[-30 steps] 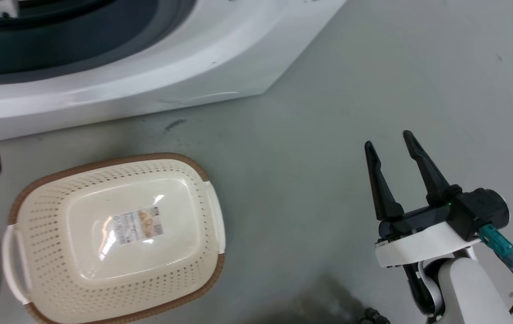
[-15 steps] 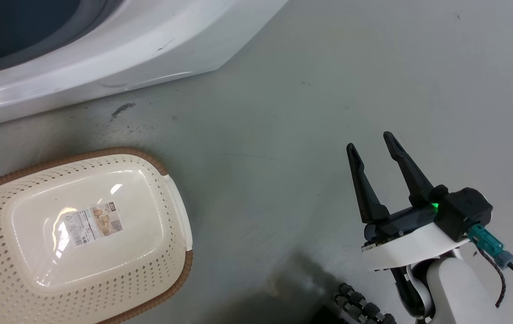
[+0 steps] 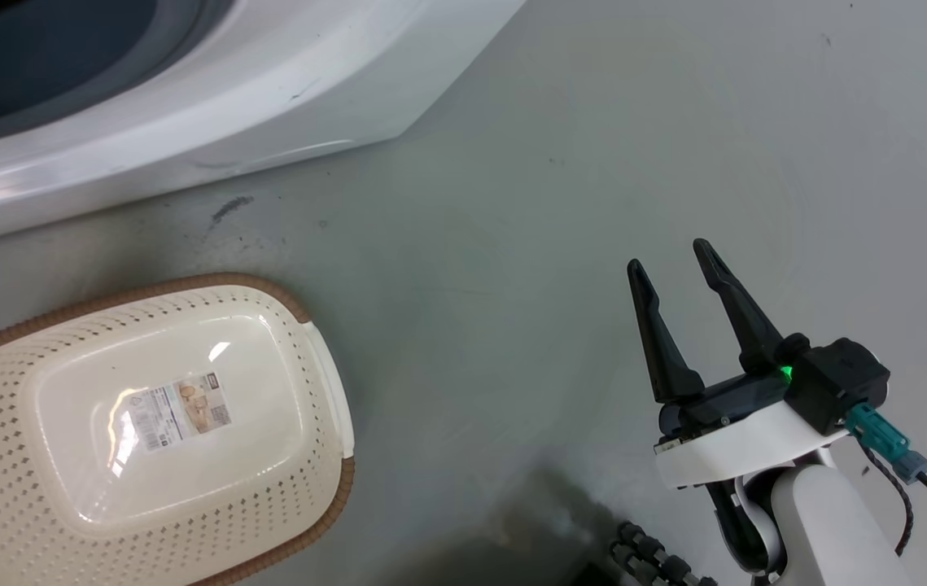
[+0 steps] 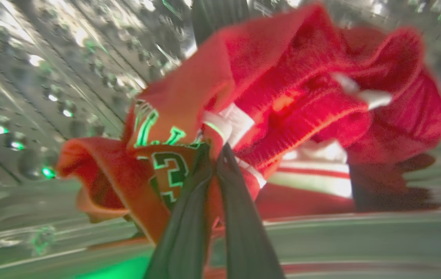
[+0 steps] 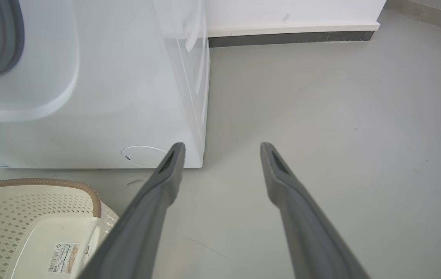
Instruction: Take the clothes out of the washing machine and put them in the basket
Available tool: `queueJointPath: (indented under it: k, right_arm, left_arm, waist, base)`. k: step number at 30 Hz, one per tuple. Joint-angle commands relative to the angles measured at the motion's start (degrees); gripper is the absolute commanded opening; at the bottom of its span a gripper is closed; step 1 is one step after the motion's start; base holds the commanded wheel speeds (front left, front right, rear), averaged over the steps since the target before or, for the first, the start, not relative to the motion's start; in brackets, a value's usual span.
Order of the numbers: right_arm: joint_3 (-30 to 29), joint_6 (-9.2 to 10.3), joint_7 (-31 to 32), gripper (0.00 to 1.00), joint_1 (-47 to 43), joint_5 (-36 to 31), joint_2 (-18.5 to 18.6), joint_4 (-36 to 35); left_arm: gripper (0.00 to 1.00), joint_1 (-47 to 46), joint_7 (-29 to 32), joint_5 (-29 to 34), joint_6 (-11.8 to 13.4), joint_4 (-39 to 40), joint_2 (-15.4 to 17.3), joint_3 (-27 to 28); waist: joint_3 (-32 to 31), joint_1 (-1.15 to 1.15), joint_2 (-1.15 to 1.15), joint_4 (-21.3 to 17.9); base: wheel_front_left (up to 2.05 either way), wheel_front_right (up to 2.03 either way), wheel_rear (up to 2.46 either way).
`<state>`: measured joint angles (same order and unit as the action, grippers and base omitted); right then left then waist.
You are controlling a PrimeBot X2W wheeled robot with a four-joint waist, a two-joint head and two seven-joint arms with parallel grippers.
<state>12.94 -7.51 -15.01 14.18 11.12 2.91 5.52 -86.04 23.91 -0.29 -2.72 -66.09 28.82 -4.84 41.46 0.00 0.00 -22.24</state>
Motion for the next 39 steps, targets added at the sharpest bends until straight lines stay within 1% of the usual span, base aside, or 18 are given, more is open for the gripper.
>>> queueJointPath:
  k: [1,2,7,11,13,18,23,27,30,34,39]
  right_arm:
    - [-0.3,0.04,-0.2,1.0,0.9,-0.4,0.0,0.2]
    - [-0.3,0.04,-0.2,1.0,0.9,-0.4,0.0,0.2]
    - [-1.2,0.04,-0.2,1.0,0.1,-1.3,0.0,0.7]
    - [-1.8,0.04,-0.2,1.0,-0.9,-1.9,0.0,1.4]
    - [-2.3,0.04,-0.2,1.0,-1.7,-2.2,0.0,1.8]
    - [-3.1,0.04,-0.2,1.0,-3.2,-2.8,0.0,3.0]
    - [-4.2,0.04,-0.2,1.0,-5.2,-3.3,0.0,4.1]
    - [-4.8,0.04,0.5,1.0,-7.3,-3.8,0.0,4.7]
    - [-5.1,0.04,1.3,1.0,-8.8,-4.1,0.0,4.7]
    - [-5.8,0.04,2.5,1.0,-11.4,-4.7,0.0,4.0]
    - [-6.8,0.04,4.5,1.0,-14.7,-5.3,0.0,2.3]
  left_arm:
    - [0.0,2.2,-3.4,-0.5,0.6,1.0,-0.2,0.2]
    - [0.0,2.2,-3.4,-0.5,0.6,1.0,-0.2,0.2]
    - [0.0,7.0,-15.7,-2.1,1.8,2.9,-1.8,1.0]
    - [0.0,10.9,-24.6,-3.1,2.9,3.1,-3.2,1.4]
    - [0.0,12.7,-28.1,-3.6,3.0,2.5,-3.7,1.5]
    - [0.0,16.3,-34.8,-5.3,2.1,0.0,-5.2,2.1]
    - [0.0,20.4,-37.8,-6.7,1.3,-2.1,-7.1,2.4]
    - [0.0,24.6,-38.9,-8.3,1.0,-2.9,-8.9,3.0]
    - [0.0,28.5,-39.1,-8.9,0.4,-2.5,-9.5,3.2]
    - [0.0,34.1,-39.2,-10.2,-0.3,1.5,-10.8,4.3]
    - [0.0,41.1,-39.2,-11.0,-1.4,8.7,-12.7,5.1]
  waist:
    - [-1.3,0.0,0.0,0.5]
    - [-1.3,0.0,0.0,0.5]
    - [-5.3,0.0,0.0,1.9]
    - [-9.0,0.0,0.0,3.0]
    - [-11.0,0.0,0.0,3.5]
    - [-16.0,0.0,0.0,4.5]
    - [-21.3,0.0,0.0,5.3]
    - [-25.9,0.0,0.0,5.8]
    - [-29.5,0.0,0.0,6.1]
    - [-34.0,0.0,0.0,6.8]
    - [-38.8,0.0,0.0,8.5]
  base:
    - [0.0,0.0,0.0]
    - [0.0,0.0,0.0]
    - [0.0,0.0,0.0]
    - [0.0,0.0,0.0]
    - [0.0,0.0,0.0]
    - [0.0,0.0,0.0]
    - [0.0,0.0,0.0]
    - [0.0,0.0,0.0]
    - [0.0,0.0,0.0]
    - [0.0,0.0,0.0]
    - [0.0,0.0,0.0]
